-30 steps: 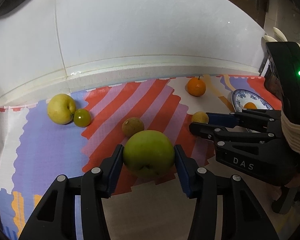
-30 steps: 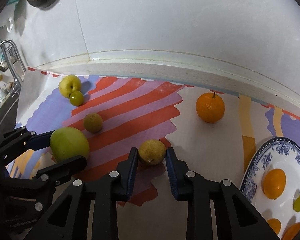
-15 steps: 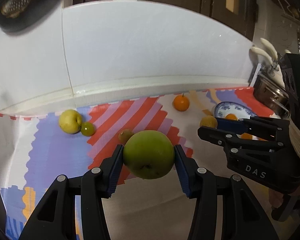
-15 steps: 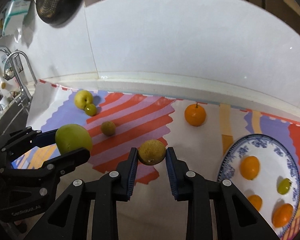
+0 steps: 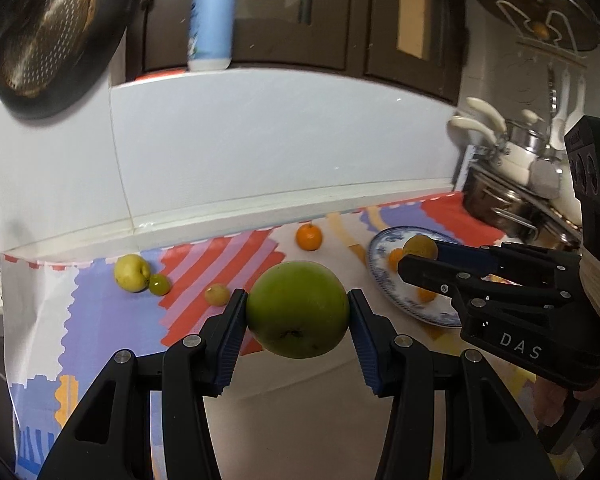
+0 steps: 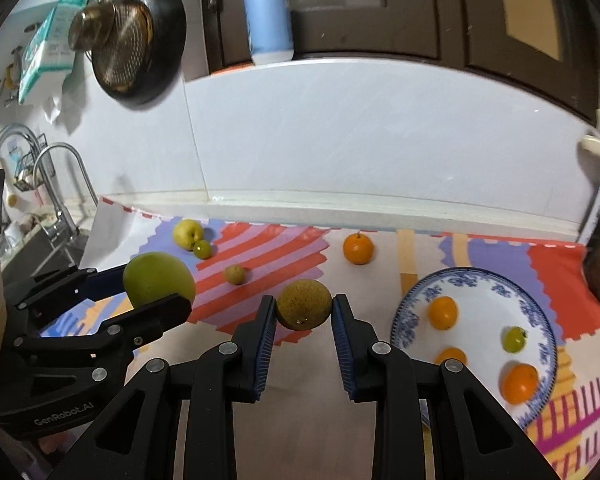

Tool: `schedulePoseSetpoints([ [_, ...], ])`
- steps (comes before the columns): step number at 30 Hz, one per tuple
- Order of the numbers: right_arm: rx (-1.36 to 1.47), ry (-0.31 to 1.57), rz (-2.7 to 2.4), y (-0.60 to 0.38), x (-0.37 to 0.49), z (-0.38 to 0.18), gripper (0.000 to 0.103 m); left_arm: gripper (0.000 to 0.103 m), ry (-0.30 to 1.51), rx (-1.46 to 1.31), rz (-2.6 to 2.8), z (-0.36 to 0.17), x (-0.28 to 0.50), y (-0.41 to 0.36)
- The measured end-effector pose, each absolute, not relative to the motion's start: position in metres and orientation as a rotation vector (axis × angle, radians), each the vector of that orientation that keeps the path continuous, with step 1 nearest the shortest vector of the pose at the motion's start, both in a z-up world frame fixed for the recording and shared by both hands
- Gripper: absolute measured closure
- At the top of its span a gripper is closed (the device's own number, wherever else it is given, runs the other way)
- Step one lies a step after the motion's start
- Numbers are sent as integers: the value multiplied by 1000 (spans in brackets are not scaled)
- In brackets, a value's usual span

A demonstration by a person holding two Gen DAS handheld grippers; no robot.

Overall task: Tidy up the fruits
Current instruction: 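Carry the green apple and yellow fruit over the plate and open both tools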

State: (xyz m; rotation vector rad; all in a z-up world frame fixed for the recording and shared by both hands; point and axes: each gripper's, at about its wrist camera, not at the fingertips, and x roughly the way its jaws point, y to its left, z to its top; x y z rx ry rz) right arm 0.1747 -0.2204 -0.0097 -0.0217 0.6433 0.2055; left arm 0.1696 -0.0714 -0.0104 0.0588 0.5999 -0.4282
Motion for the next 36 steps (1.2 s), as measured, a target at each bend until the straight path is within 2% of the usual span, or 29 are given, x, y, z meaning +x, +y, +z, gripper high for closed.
schedulePoseSetpoints([
  [19,25,522,67,-274,101,34,74,53,477,86,-555,36,127,-133],
  [36,40,512,-23,-342,107,40,74,54,469,145,-624,40,149,-209],
])
